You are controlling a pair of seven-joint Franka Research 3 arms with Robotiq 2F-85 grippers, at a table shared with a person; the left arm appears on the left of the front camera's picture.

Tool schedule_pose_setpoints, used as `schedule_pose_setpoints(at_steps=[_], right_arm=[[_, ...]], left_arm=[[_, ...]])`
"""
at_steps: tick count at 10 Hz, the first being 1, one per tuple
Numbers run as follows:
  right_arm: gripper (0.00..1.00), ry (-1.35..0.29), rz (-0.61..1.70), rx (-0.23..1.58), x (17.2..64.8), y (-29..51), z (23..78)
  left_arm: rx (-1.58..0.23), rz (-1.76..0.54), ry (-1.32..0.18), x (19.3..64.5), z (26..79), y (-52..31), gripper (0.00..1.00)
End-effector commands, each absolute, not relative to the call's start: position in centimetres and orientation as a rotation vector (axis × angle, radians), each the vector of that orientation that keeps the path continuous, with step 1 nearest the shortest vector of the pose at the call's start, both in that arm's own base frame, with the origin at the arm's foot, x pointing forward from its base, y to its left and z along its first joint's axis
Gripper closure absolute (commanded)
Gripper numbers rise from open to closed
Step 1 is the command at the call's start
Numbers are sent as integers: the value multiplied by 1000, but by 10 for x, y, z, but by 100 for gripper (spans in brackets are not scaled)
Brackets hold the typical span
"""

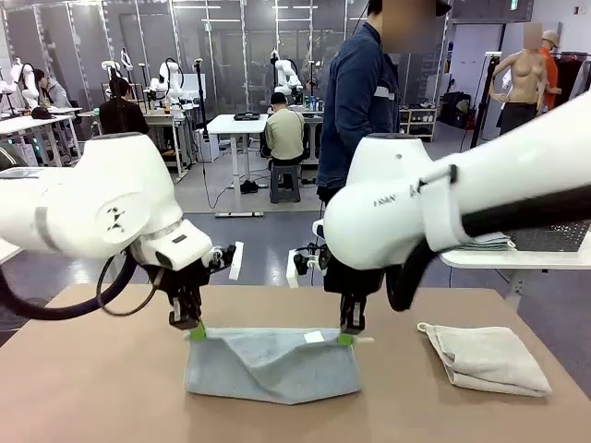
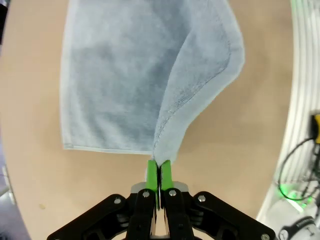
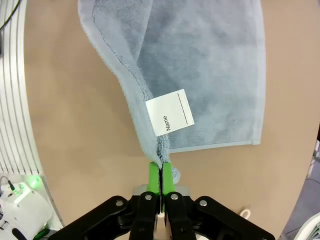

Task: Fold the towels and place them in the basket.
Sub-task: When a person lays out a Towel with hook on the table, fold it in half twice.

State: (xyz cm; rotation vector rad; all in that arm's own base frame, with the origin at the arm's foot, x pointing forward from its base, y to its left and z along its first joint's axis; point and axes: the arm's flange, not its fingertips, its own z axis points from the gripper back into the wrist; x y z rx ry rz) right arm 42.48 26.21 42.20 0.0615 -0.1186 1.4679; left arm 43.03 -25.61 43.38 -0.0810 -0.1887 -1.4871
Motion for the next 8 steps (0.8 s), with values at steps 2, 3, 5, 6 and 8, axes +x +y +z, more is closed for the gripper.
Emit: schedule_pose_setpoints(at_steps=[2,3,5,6,8], right_arm=[[100,-78,1494,56,473,267,417],[100,-77,1507,37,482,267,412],[100,-84,1501,29,494,265,399],[100,-87,1509,50,493,263,396],[100,-78,1475,42,488,265,401]], left_arm=[[-81,-1438,-88,475,431,-266,100],[-100,-1440,-77,481,428,-266,100],[-92,-1421,-66,495,418,-267,100],[-100,-1429,-72,493,416,-266,100],[-103,-1438,-96,488,415,-262,100]])
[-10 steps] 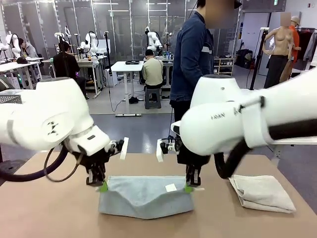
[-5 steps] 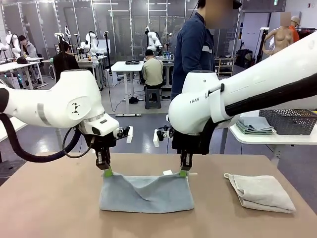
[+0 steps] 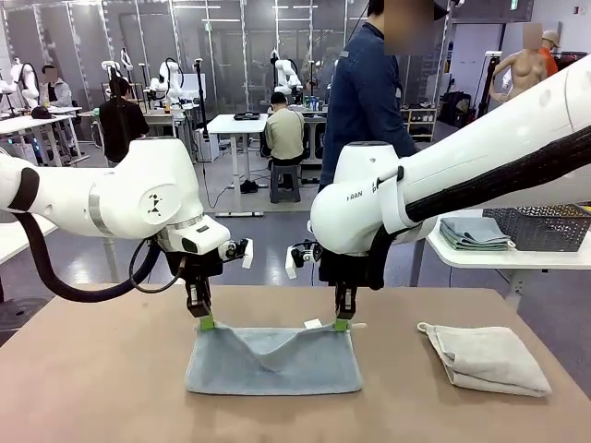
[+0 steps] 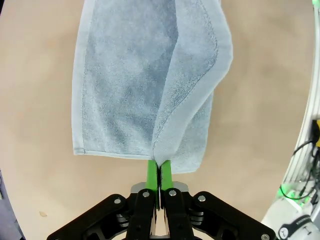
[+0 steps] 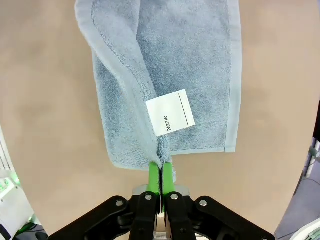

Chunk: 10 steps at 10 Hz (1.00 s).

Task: Fold the towels and place them in the basket.
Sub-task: When a person lays out a Towel with hook on the table, fold it in half twice.

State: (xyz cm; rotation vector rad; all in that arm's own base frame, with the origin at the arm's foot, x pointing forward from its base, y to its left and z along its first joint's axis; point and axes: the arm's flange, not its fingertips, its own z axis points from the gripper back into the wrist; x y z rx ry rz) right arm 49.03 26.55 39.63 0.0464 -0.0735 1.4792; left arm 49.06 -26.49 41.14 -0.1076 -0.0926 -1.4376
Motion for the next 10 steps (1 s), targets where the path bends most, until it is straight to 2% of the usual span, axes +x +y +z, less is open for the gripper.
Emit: schedule_pose_setpoints(at_steps=[1,3,5,10], right_arm=[[100,-78,1475,42,488,265,401],[97,-75,1480,46,490,266,397],[97,-121,1495,72,535,260,385],[97,-136,1529,90,557,250,348]], left_arm=[[-103,-1438,-96,488,415,-262,100],[-107,-1439,-94,490,412,-265,97],[-67,-1424,-80,520,402,-271,97],[7,-1349,-65,552,377,-269,97]])
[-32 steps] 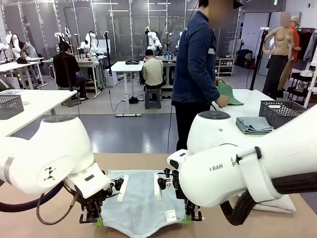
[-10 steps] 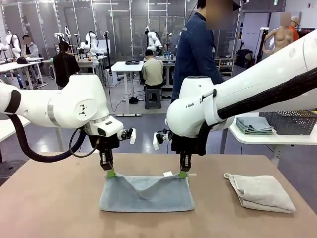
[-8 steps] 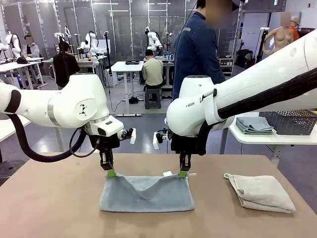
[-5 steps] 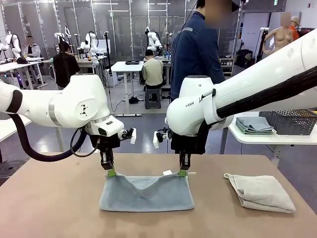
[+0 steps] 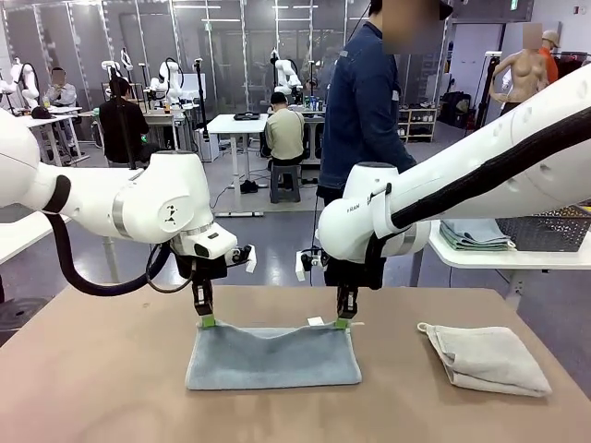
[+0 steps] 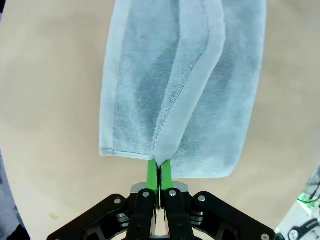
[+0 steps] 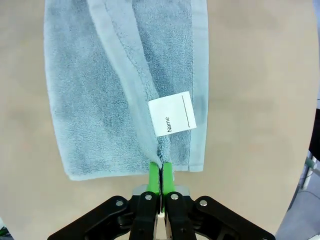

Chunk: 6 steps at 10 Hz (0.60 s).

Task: Fold the towels and place them in the basket.
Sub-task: When a person lays out a Towel with hook on the table, fold it in half twice.

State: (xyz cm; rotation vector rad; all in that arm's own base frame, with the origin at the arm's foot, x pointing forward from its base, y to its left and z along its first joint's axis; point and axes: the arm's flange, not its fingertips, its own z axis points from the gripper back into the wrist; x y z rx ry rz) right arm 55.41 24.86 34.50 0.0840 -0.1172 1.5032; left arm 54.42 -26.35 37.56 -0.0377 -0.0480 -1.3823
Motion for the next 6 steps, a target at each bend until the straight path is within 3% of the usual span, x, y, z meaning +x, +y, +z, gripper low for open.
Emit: schedule_pose_setpoints(at_steps=[1,6], right_arm=[[97,-150,1537,98,564,247,343],[97,-128,1484,72,574,242,333]], left_arm=[[19,-1371,-80,555,372,-270,97],[-15,-1355,-123,575,355,-268,97]])
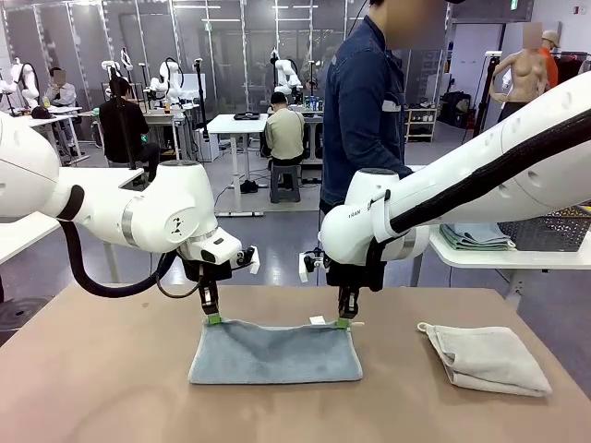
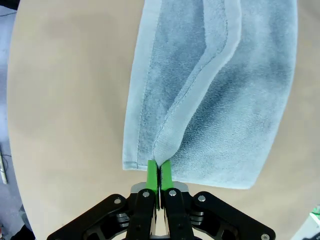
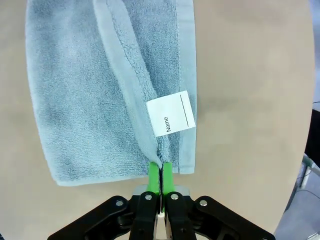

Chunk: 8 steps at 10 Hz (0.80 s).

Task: Fold the towels and place them in the basket.
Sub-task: When a person lays out a Towel with hook on the table, fold it in half twice.

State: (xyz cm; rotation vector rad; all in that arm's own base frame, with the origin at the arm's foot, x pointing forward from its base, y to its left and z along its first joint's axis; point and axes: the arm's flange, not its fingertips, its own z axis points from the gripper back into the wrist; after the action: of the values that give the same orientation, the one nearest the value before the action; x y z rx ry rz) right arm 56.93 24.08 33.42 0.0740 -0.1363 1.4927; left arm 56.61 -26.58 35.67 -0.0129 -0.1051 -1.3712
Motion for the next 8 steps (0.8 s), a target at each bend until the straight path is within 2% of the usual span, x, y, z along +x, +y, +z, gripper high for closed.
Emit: schedule_pose_setpoints(at_steps=[1,3,4,5,6,7,8], right_arm=[[97,-124,1480,71,574,242,333],[97,-127,1458,72,575,240,334],[88,-139,1460,68,575,240,334],[67,-144,1460,64,575,241,335],[53,-152,1462,62,574,242,335],[32,-169,1459,54,574,243,336],[17,-187,1455,44,573,243,337]], left_arm=[[-22,-1345,-116,577,354,-267,97],[-12,-1321,-115,579,350,-265,97],[-9,-1328,-128,578,349,-264,84],[-6,-1333,-147,576,351,-264,64],[-2,-1335,-146,574,353,-263,46],[8,-1336,-142,572,354,-261,26],[26,-1331,-133,570,357,-258,9]])
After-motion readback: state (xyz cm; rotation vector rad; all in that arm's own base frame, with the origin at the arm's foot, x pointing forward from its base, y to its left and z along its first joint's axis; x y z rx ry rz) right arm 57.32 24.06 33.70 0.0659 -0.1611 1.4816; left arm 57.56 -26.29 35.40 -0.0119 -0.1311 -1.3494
